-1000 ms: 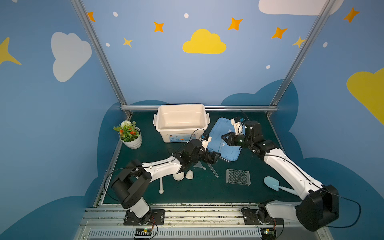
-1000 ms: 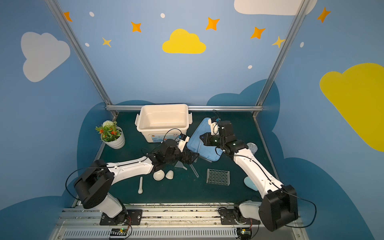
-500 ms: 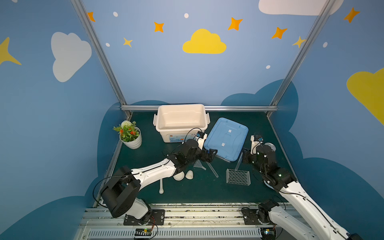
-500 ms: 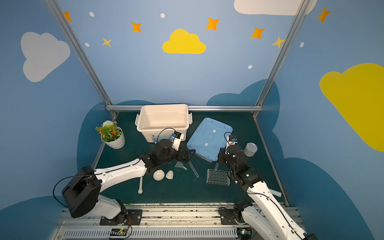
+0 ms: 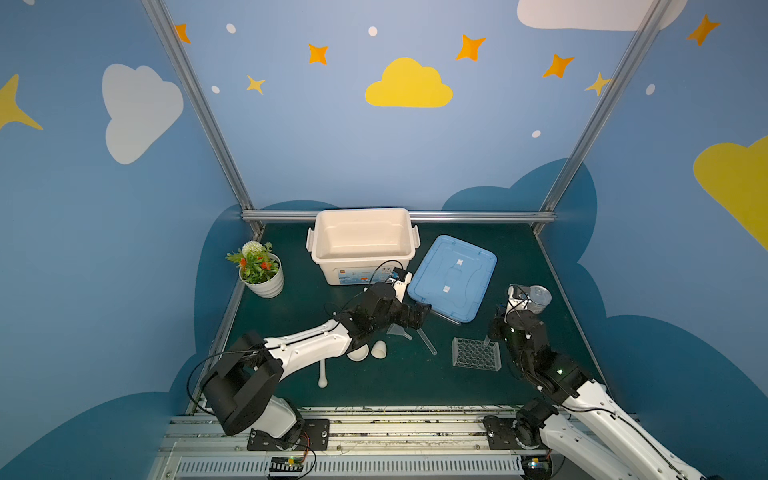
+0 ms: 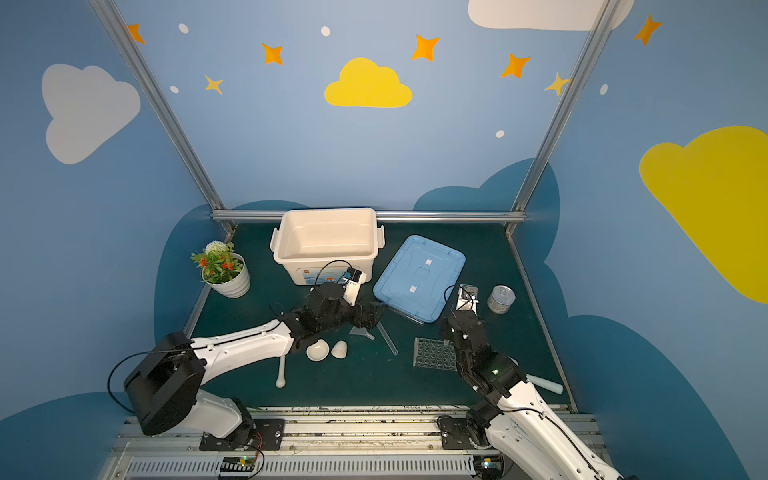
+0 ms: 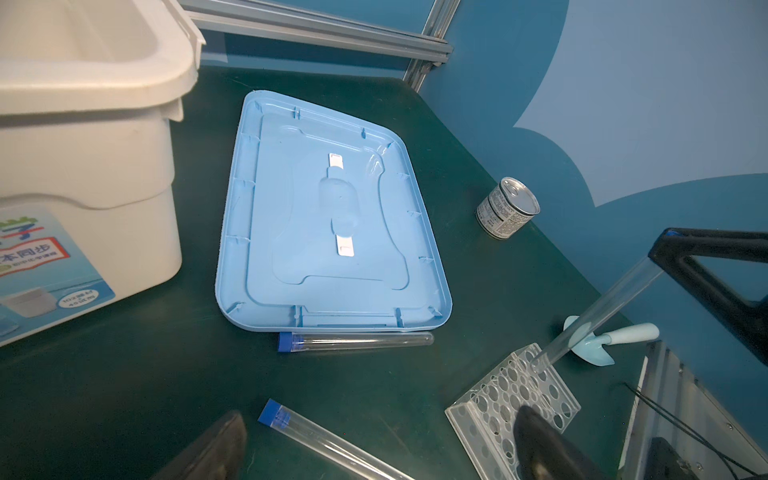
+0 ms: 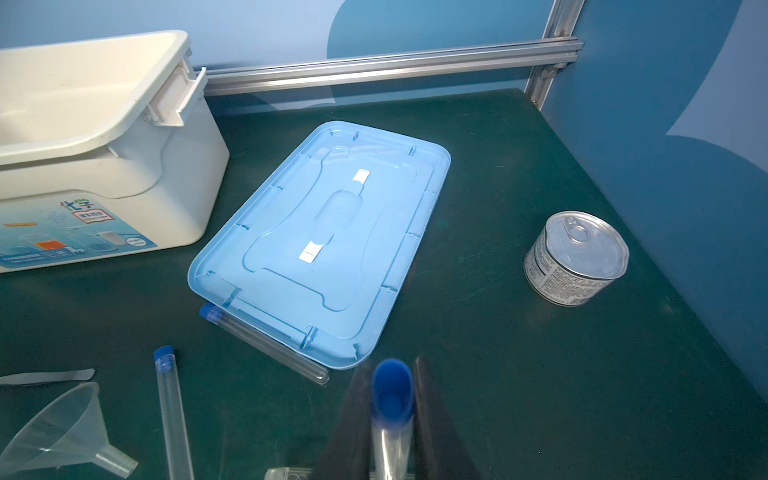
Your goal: Organize the chemistry lab equipment
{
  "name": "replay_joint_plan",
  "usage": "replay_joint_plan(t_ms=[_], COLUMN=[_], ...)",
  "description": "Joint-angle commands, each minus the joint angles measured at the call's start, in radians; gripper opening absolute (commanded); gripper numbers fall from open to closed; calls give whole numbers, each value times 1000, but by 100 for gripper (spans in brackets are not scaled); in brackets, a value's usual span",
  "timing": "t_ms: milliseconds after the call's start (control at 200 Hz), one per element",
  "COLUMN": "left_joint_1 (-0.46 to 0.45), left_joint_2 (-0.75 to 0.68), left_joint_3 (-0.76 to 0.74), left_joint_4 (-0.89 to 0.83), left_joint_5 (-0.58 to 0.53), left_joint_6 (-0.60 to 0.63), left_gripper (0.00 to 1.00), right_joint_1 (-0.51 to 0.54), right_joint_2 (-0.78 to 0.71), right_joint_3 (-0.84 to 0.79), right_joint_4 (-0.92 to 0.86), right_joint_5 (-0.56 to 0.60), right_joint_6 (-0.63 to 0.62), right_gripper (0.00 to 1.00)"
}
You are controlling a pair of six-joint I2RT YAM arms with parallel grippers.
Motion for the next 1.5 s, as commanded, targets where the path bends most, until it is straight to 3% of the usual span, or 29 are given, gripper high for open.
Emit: replay_joint_plan(t_ms=[0,836,1492], left_joint_1=[3,2,-1], left_joint_2=[-11,-15,-36], left_joint_3=[-9,-17,-37], left_joint_4=[11,17,14], left_joint_5=[-4,24,9], left_joint_6=[2,-25,-21], left_gripper=[100,100,100], right_joint_1=[16,51,122], right_joint_2=[-15,-11,-59], right_joint_3=[-11,-70,-99], right_joint_4=[25,68,47], right_joint_5=[65,59,148], right_joint_6=[-10,37,16], right_gripper=[4,3,2])
